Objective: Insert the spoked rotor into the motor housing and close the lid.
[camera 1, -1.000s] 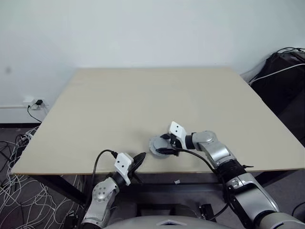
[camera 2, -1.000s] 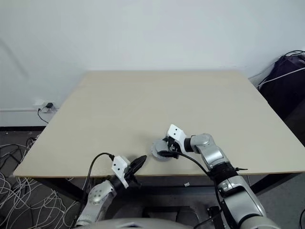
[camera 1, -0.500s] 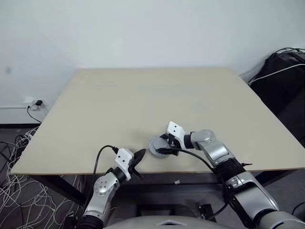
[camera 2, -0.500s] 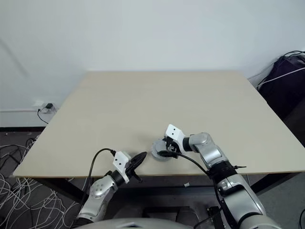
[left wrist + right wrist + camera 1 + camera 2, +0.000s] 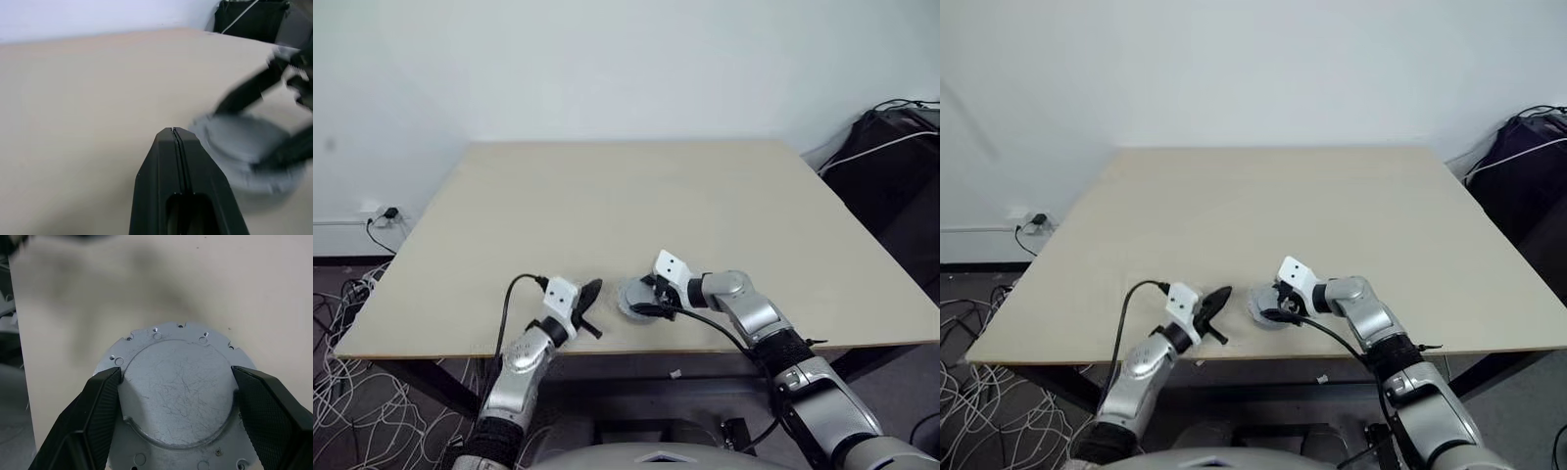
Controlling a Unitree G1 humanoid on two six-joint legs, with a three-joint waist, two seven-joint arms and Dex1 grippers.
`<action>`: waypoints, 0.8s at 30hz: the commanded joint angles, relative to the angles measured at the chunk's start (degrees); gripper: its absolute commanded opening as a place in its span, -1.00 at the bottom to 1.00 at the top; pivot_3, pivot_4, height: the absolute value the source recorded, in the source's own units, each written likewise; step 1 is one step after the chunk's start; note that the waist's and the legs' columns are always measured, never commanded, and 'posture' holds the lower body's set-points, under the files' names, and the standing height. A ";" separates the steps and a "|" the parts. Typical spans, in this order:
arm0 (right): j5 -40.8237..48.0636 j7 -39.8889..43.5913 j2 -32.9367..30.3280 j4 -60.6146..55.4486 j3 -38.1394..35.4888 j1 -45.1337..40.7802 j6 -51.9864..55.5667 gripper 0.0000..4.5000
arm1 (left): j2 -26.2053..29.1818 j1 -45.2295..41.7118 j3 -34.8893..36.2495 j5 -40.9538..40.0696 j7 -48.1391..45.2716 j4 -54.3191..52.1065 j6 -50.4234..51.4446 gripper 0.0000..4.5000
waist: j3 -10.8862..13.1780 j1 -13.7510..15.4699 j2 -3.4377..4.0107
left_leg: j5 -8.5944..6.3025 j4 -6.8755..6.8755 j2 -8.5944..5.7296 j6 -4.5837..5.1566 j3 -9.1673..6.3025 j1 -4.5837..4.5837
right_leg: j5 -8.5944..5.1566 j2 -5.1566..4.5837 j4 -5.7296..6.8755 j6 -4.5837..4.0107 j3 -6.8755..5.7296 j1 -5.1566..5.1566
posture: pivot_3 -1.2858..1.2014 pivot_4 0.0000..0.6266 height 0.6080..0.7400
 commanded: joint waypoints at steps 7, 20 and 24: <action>-3.02 -2.89 -0.62 1.23 0.86 1.98 1.90 0.46 | -1.81 -7.81 1.05 -7.40 1.36 -8.38 28.84 -1.00 | 0.07 -0.29 -0.12 | 0.14 0.00 0.00 0.09 -0.10 0.09 | 0.00 0.49 -0.09 -0.02 0.36 -0.03 | 0.03 -1.00 1.00; -3.08 -3.09 -0.34 1.06 1.14 1.68 1.97 0.46 | -0.46 -11.72 5.31 -13.55 -0.07 -2.86 42.26 -1.00 | 0.14 -0.36 -0.23 | 0.06 0.00 0.01 -0.08 -0.10 0.11 | 0.01 0.51 -0.09 -0.05 0.57 -0.09 | 0.03 -1.00 1.00; -3.09 -3.06 -0.31 1.10 1.17 1.61 1.92 0.46 | 0.11 -13.43 4.45 -12.82 -0.88 0.34 43.71 -1.00 | 0.18 -0.40 -0.29 | 0.05 0.00 0.00 -0.09 -0.11 0.11 | 0.01 0.51 -0.09 -0.05 0.60 -0.10 | 0.03 -1.00 1.00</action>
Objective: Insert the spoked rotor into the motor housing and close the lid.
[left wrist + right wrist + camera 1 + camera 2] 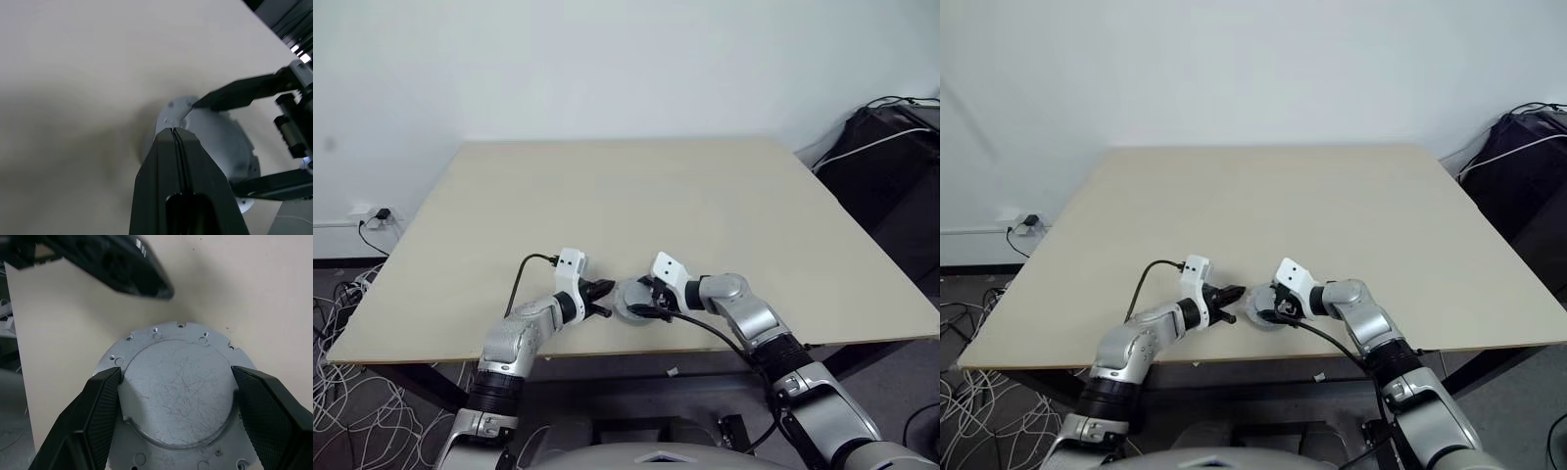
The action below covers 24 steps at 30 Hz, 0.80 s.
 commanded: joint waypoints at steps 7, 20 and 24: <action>-3.13 -2.14 -0.69 2.37 1.04 0.96 1.85 0.46 | -0.03 -5.61 -0.72 0.27 -2.46 6.34 -0.75 -1.00 | 0.06 -0.20 -0.10 | -0.01 -0.03 0.00 -0.01 0.00 -0.01 | 0.13 -0.06 -0.01 -0.21 0.06 -0.04 | 0.03 -1.00 1.00; -3.13 -2.32 -0.50 1.64 1.22 1.07 2.28 0.46 | -1.02 -7.90 -3.26 1.63 -4.70 10.86 0.49 -1.00 | 0.08 -0.29 -0.13 | -0.01 -0.11 -0.02 -0.02 0.00 -0.04 | 0.17 -0.28 -0.04 -0.28 0.09 -0.12 | 0.03 -1.00 1.00; -2.77 -1.98 -0.51 1.03 1.16 1.35 2.44 0.46 | -1.22 -7.40 -4.28 2.18 -5.04 10.79 1.12 -1.00 | 0.08 -0.29 -0.13 | -0.01 -0.11 -0.02 -0.02 0.00 -0.04 | 0.17 -0.30 -0.04 -0.28 0.08 -0.12 | 0.03 -1.00 1.00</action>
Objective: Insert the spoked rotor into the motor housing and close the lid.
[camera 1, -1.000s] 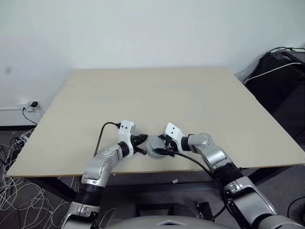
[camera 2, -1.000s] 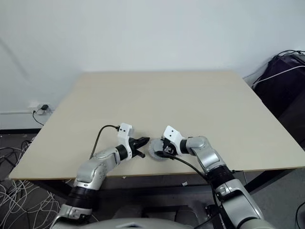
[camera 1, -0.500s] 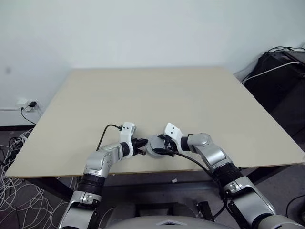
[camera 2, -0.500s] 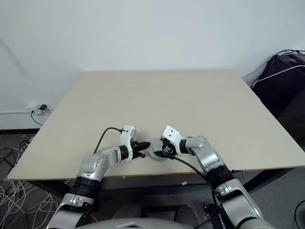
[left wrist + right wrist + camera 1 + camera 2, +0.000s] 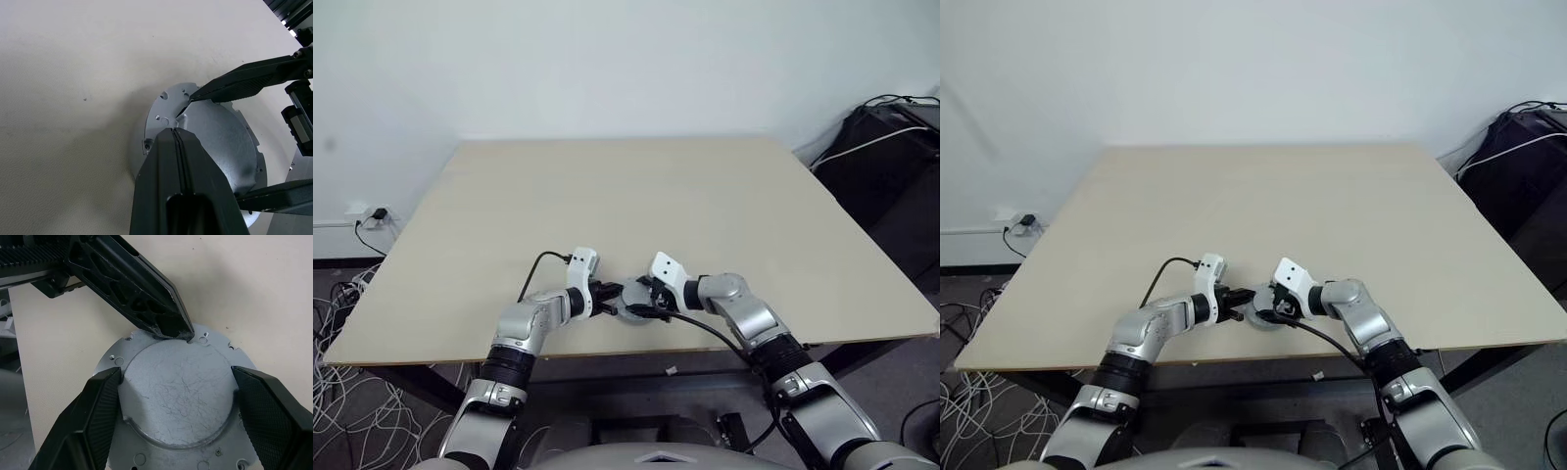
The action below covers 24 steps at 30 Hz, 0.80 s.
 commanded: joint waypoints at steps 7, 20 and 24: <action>-1.85 -3.10 -0.75 -1.43 -0.72 2.56 2.47 0.98 | -0.61 -0.25 -2.75 1.36 -0.89 0.74 1.13 -1.00 | -0.04 0.19 -0.04 | 0.00 -0.05 -0.03 0.00 0.00 0.00 | 0.00 -0.06 -0.04 0.00 -0.02 0.00 | 0.03 -1.00 1.00; 0.28 -3.61 -7.75 -26.22 -4.33 9.69 6.15 0.98 | -1.04 0.45 -2.93 1.62 -1.56 0.41 0.94 -1.00 | 0.27 1.11 -0.38 | -0.02 -0.29 -0.12 0.05 -0.03 -0.19 | -0.09 -0.21 -0.22 -0.10 -0.18 -0.16 | 0.03 -1.00 1.00; 3.81 -5.43 -8.60 -33.76 -8.88 12.89 10.46 0.98 | -1.34 0.52 -3.17 1.77 -1.79 0.56 0.58 -1.00 | 0.33 1.36 -0.46 | -0.04 -0.29 -0.12 0.08 -0.04 -0.21 | -0.10 -0.23 -0.30 -0.08 -0.21 -0.14 | 0.03 -1.00 1.00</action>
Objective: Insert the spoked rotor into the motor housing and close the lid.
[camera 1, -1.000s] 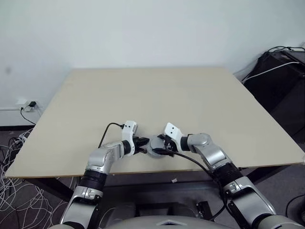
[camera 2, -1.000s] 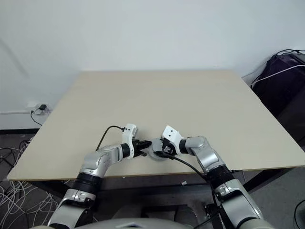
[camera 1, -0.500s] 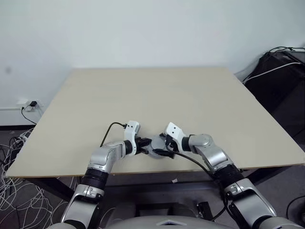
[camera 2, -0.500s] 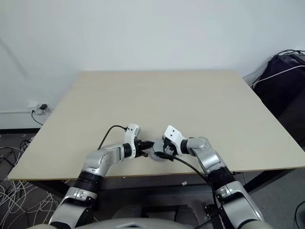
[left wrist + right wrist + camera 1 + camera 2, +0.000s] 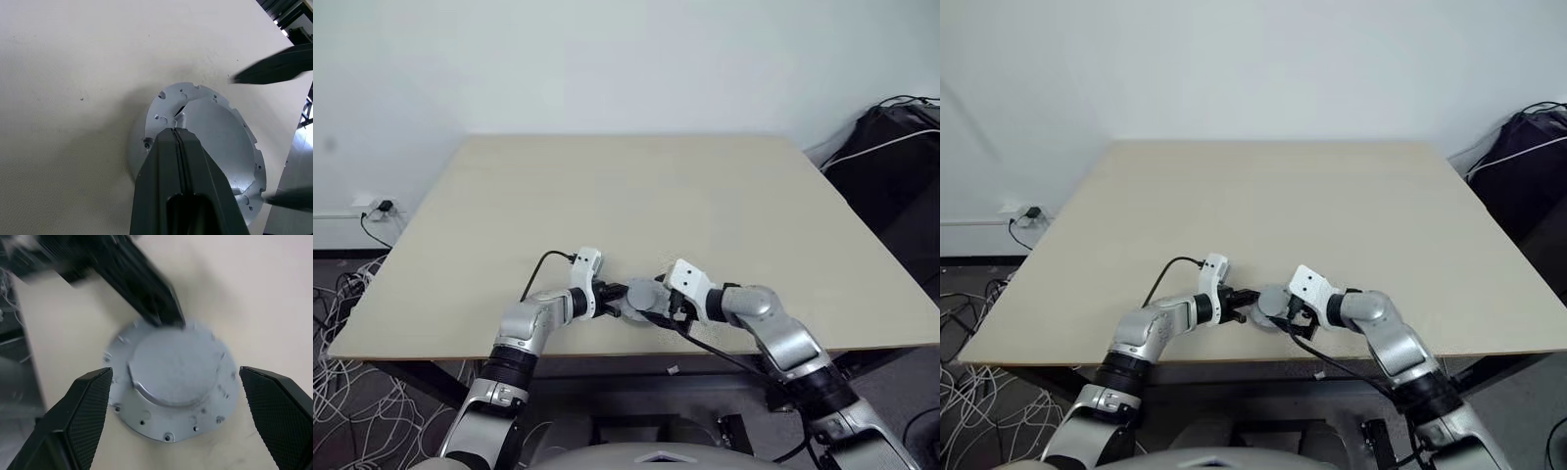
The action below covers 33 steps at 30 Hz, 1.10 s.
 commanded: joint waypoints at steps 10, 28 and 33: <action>15.60 -23.25 19.75 -15.58 -22.30 8.65 35.58 0.98 | -1.06 0.89 -2.26 0.87 -0.34 0.75 -0.23 -1.00 | 0.08 1.12 -0.11 | -0.01 -0.06 0.03 -0.02 -0.11 -0.14 | 0.00 -0.04 -0.05 -0.04 0.05 -0.07 | 0.03 -1.00 1.00; 27.43 -32.27 32.29 -5.23 -35.43 5.96 41.28 0.98 | -0.67 1.26 -2.49 0.44 -1.41 -0.06 0.31 -1.00 | 0.09 0.57 0.26 | -0.01 -0.08 -0.04 0.02 -0.10 -0.18 | -0.02 0.28 -0.07 -0.03 -0.12 -0.09 | 0.03 -1.00 1.00; 28.79 -34.01 34.38 -2.58 -34.42 5.27 41.18 0.98 | -0.62 1.33 -2.35 0.39 -1.44 -0.07 0.36 -1.00 | 0.10 0.35 0.28 | -0.01 -0.08 -0.04 0.02 -0.09 -0.18 | -0.03 0.28 -0.07 -0.03 -0.11 -0.09 | 0.03 -1.00 1.00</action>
